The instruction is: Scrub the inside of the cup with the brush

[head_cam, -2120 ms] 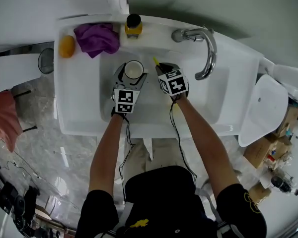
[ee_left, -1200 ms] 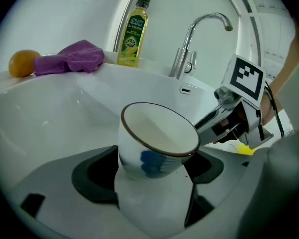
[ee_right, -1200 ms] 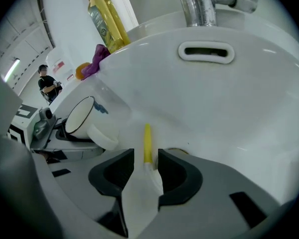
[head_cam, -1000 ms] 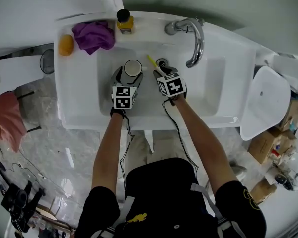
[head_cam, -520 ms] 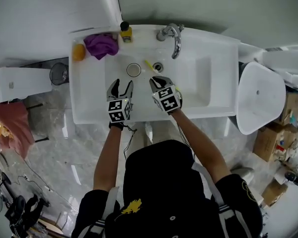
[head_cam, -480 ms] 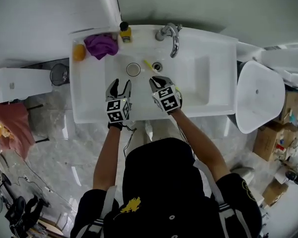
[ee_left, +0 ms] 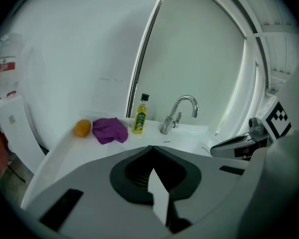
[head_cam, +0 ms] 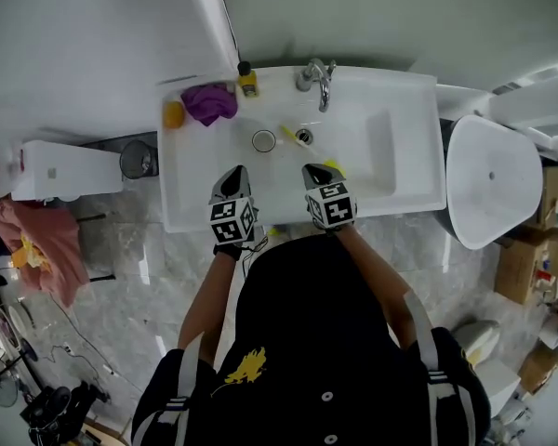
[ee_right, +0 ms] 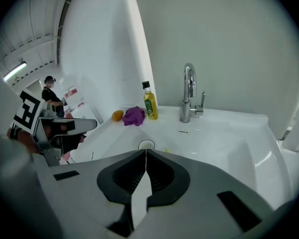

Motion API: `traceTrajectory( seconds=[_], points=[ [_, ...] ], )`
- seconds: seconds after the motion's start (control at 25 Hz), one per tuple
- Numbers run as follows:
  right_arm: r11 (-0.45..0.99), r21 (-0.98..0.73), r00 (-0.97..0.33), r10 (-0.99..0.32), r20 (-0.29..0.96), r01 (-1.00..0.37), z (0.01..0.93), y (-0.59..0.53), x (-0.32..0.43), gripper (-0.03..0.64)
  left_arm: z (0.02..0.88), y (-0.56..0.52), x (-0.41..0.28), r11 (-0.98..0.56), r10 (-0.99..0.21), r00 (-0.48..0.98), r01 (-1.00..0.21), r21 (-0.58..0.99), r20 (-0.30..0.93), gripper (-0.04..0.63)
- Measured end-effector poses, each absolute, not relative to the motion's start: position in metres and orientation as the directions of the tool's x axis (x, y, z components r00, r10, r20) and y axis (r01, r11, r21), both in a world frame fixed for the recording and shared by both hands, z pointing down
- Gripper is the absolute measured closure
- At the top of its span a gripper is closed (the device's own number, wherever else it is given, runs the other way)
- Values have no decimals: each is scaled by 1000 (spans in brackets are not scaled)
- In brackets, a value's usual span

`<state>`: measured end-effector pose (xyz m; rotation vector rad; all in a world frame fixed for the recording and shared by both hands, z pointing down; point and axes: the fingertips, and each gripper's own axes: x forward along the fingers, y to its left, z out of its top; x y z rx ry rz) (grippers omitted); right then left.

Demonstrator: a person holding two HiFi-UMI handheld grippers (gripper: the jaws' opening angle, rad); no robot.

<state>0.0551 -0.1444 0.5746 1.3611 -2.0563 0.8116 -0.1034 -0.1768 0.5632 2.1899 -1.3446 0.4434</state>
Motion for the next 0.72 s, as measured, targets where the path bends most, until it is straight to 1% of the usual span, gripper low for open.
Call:
traceTrajectory(
  seconds=[0.12, 0.32, 0.56, 0.72],
  points=[
    [326, -177, -352, -624, 698, -929, 564, -154, 54, 588, 552, -177, -101, -385, -714, 468, -884, 266, 520, 578],
    [289, -152, -315, -686, 656, -945, 542, -171, 59, 591, 536, -179, -101, -453, -710, 487, -869, 199, 509, 578],
    [316, -129, -320, -686, 653, -940, 534, -177, 48, 591, 519, -185, -104, -487, -711, 496, -859, 161, 498, 578],
    [327, -124, -326, -684, 653, -937, 534, -175, 42, 591, 522, -184, -102, -513, -683, 517, -842, 166, 516, 578]
  ],
)
